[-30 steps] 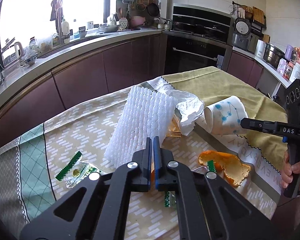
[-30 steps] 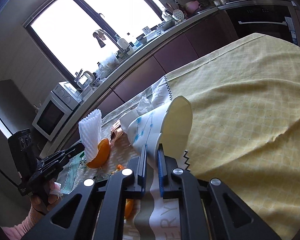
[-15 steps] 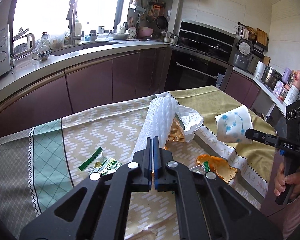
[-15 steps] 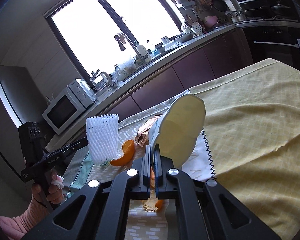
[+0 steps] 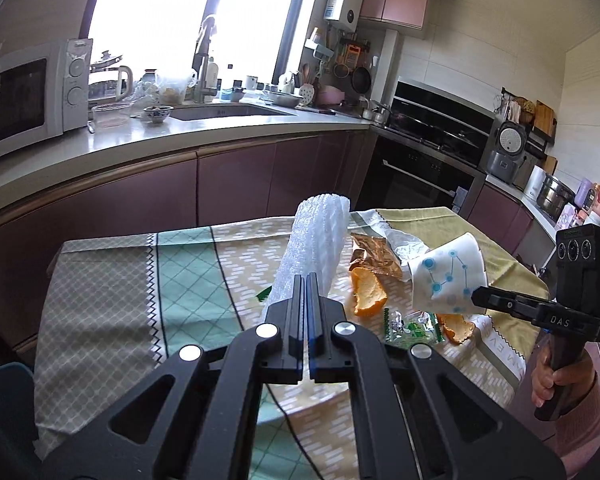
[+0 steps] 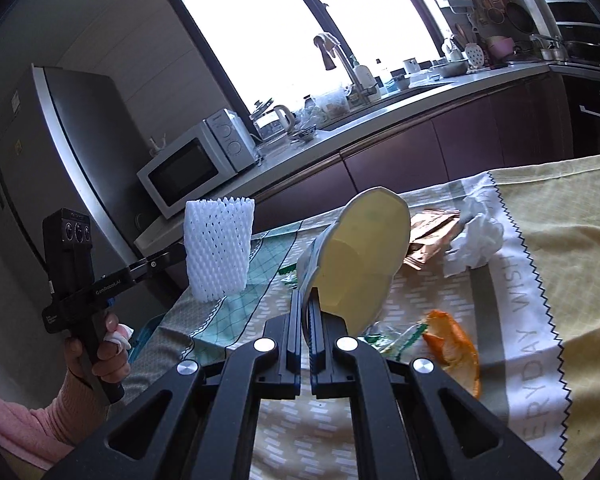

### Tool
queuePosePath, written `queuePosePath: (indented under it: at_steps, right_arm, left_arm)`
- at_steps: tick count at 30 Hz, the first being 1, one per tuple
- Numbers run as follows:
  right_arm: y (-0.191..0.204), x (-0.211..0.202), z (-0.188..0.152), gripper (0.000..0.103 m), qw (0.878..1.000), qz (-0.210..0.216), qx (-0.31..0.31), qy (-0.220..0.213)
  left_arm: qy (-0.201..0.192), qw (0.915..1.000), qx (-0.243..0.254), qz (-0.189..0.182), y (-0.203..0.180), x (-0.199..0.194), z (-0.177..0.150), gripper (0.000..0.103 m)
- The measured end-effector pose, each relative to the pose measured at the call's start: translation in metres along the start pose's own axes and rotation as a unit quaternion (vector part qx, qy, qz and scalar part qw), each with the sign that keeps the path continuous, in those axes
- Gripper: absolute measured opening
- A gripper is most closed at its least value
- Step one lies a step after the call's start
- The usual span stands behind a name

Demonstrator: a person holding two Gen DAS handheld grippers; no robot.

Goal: Collect trash
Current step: 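Carry the foam sleeve with the left tool while the right tool carries the cup to the bin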

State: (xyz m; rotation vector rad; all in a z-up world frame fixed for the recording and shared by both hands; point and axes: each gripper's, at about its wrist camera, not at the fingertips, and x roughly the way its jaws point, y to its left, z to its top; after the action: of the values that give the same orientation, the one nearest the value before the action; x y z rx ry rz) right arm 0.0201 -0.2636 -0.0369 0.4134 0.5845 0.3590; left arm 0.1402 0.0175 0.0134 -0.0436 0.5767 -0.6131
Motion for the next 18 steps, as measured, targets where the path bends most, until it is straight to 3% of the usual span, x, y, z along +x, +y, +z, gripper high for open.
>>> queuePosePath:
  at_steps: [10,18]
  right_arm:
    - [0.079,0.059,-0.005,0.002,0.994,0.076,-0.058,0.052]
    - [0.153,0.114,-0.009,0.002,0.978,0.148,-0.109,0.102]
  left_arm:
    - [-0.028,0.9954,-0.035,0.085,0.071,-0.091,-0.030,0.002]
    - [-0.043,0.9832,-0.073,0.162,0.133,-0.161,-0.057,0.002]
